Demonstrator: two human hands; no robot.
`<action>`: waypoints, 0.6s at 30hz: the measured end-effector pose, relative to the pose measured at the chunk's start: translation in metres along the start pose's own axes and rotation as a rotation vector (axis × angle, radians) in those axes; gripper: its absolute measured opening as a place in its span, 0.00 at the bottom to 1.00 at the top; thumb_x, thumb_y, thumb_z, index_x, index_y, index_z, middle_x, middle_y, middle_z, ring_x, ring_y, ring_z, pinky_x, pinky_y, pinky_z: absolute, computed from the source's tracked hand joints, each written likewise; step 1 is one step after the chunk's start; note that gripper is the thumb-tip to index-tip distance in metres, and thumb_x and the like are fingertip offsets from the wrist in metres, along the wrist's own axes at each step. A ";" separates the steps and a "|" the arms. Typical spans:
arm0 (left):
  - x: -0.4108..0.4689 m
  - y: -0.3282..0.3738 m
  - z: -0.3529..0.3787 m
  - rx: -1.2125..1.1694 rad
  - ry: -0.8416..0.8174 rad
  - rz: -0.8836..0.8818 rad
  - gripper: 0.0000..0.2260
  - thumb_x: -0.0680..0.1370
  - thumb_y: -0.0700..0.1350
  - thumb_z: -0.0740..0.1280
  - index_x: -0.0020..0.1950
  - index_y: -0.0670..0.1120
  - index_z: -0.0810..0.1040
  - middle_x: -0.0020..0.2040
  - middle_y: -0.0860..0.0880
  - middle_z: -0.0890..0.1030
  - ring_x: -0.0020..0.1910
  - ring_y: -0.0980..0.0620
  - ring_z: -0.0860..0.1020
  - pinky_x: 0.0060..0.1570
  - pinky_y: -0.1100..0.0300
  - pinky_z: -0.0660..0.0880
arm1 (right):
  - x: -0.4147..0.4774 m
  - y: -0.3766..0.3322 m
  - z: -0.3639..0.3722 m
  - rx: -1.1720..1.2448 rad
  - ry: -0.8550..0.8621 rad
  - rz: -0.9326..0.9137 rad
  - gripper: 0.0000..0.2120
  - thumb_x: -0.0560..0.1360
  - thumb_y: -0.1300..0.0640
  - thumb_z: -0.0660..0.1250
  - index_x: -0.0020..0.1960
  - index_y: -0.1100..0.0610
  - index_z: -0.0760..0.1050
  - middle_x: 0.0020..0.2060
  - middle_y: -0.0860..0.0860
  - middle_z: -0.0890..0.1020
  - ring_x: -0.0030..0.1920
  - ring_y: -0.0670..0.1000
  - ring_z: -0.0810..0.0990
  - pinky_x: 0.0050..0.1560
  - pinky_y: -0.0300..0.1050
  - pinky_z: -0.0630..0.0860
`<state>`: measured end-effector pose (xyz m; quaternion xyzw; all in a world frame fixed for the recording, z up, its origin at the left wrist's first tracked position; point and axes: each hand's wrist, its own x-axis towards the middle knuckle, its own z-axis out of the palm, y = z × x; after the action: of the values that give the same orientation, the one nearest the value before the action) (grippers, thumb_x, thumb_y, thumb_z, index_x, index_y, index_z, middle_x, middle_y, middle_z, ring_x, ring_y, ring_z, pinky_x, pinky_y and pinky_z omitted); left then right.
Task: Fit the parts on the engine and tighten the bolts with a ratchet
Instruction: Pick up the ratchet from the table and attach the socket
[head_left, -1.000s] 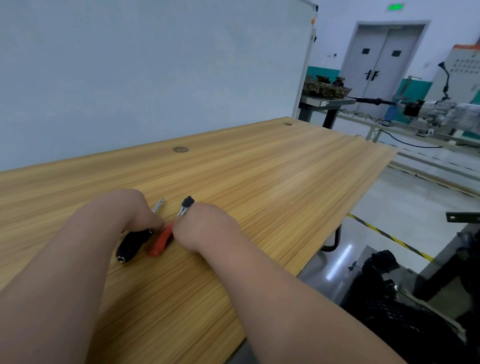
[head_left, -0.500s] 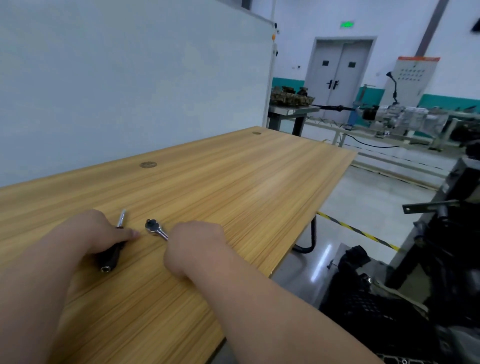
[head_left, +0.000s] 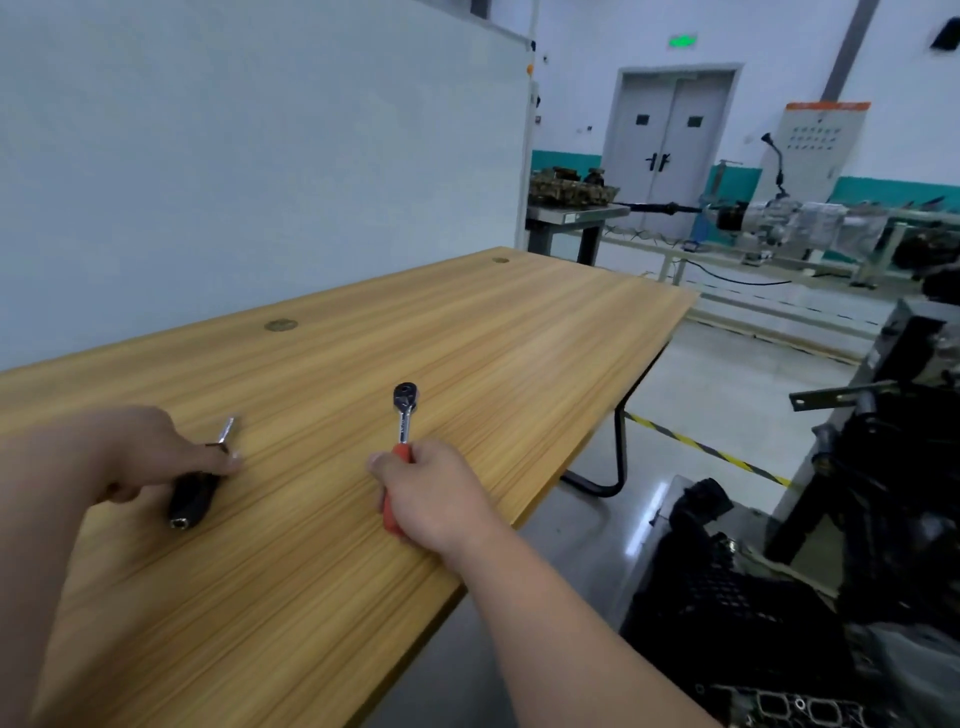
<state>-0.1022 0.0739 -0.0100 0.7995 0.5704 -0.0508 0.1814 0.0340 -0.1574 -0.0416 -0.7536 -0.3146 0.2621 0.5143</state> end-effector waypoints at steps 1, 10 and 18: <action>-0.009 0.003 -0.003 0.032 -0.045 0.012 0.29 0.65 0.66 0.73 0.33 0.39 0.74 0.26 0.43 0.71 0.26 0.46 0.67 0.29 0.61 0.60 | 0.001 0.002 0.002 -0.064 0.003 -0.020 0.16 0.77 0.47 0.64 0.33 0.54 0.73 0.23 0.46 0.74 0.25 0.46 0.72 0.31 0.40 0.69; -0.028 0.014 -0.019 -0.153 -0.012 0.090 0.18 0.73 0.53 0.65 0.27 0.43 0.74 0.24 0.47 0.65 0.24 0.49 0.60 0.27 0.63 0.57 | -0.006 0.002 -0.002 -0.001 -0.052 -0.088 0.09 0.79 0.54 0.63 0.40 0.53 0.74 0.28 0.47 0.78 0.24 0.44 0.73 0.29 0.39 0.72; -0.075 0.106 0.024 -1.250 -0.395 0.267 0.14 0.78 0.51 0.59 0.34 0.49 0.66 0.23 0.53 0.63 0.17 0.57 0.58 0.17 0.73 0.53 | -0.033 0.000 -0.029 0.220 -0.056 -0.198 0.10 0.82 0.52 0.58 0.45 0.53 0.73 0.29 0.48 0.74 0.24 0.46 0.71 0.25 0.36 0.69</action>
<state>-0.0268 -0.0318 0.0144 0.5832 0.3447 0.1667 0.7164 0.0325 -0.1994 -0.0295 -0.6504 -0.3707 0.2639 0.6082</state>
